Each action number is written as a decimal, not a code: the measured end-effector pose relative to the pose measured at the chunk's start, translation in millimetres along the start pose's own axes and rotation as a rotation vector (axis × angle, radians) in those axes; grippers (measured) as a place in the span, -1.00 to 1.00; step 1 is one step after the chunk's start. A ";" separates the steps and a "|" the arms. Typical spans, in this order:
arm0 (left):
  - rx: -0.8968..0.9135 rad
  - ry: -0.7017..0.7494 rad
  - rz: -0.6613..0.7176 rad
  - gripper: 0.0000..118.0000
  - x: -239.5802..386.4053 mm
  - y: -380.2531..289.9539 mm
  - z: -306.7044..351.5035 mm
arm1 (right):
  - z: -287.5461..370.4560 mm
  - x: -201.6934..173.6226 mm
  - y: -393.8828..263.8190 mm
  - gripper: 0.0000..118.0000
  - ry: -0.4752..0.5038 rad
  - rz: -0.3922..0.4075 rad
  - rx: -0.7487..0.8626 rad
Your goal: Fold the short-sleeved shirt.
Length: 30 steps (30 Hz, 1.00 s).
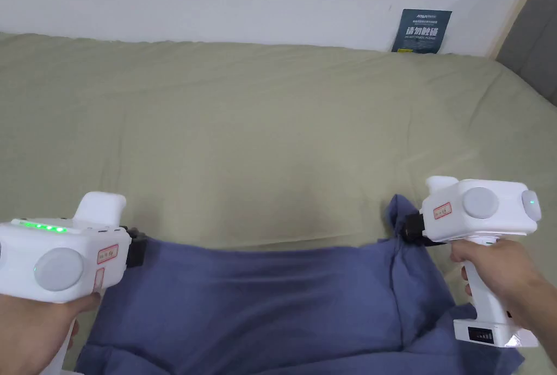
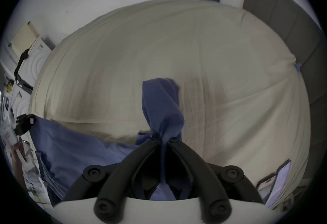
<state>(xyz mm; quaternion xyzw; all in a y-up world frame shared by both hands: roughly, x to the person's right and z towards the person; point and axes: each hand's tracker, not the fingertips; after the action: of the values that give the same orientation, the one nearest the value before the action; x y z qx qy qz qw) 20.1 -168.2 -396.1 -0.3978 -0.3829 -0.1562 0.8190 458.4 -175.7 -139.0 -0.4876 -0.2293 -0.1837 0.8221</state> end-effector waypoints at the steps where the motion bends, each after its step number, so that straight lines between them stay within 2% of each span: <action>1: 0.006 -0.001 0.006 -1.00 0.0 -0.4 6.8 | 14.6 0.2 -0.8 -0.90 -0.002 0.007 0.036; 3: 0.036 -0.014 0.029 -1.00 0.7 -2.2 28.9 | 47.2 2.4 -6.9 -0.90 0.047 -0.009 0.085; 7: 0.137 -0.022 0.031 -1.00 9.5 -14.6 102.8 | 126.1 -4.6 -42.0 -0.90 0.059 0.072 0.197; 10: 0.201 -0.058 0.065 -1.00 13.9 -37.9 160.4 | 177.9 -7.2 -83.5 -0.90 0.104 0.127 0.280; 14: 0.207 -0.062 0.044 -1.00 21.5 -91.7 207.1 | 210.9 -10.2 -154.9 -0.90 0.059 0.183 0.314; 17: 0.134 -0.051 0.035 -1.00 26.1 -145.0 216.3 | 209.8 -7.5 -213.5 -0.90 0.060 0.166 0.297; 20: 0.014 -0.061 0.082 -1.00 27.2 -198.6 195.3 | 190.7 -11.3 -267.2 -0.90 0.072 0.142 0.223; 23: -0.065 -0.031 0.093 -1.00 32.8 -228.8 162.1 | 149.9 -14.4 -301.0 -0.90 0.009 0.153 0.180; 26: -0.059 -0.026 0.187 -0.98 28.8 -231.9 138.9 | 124.3 -15.4 -309.2 -0.90 -0.029 0.060 0.162; 27: -0.050 -0.031 0.197 -0.90 28.1 -229.6 137.9 | 120.9 -13.6 -307.2 -0.89 -0.015 0.035 0.167; 28: -0.034 -0.033 0.207 -0.52 28.2 -226.5 140.6 | 121.3 -14.1 -307.1 -0.71 -0.020 0.026 0.185; 29: -0.022 -0.028 0.214 0.15 27.7 -223.2 143.8 | 124.5 -14.3 -306.3 -0.27 -0.021 0.019 0.201; 30: 0.007 -0.049 0.222 0.75 26.8 -219.6 151.5 | 133.9 -12.4 -305.7 0.33 0.009 -0.002 0.233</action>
<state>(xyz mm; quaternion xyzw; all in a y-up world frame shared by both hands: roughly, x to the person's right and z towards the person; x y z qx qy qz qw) -161.6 -189.4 -200.0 -0.4384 -0.3570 -0.0535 0.8231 260.9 -195.7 129.6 -0.3878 -0.2460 -0.1590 0.8739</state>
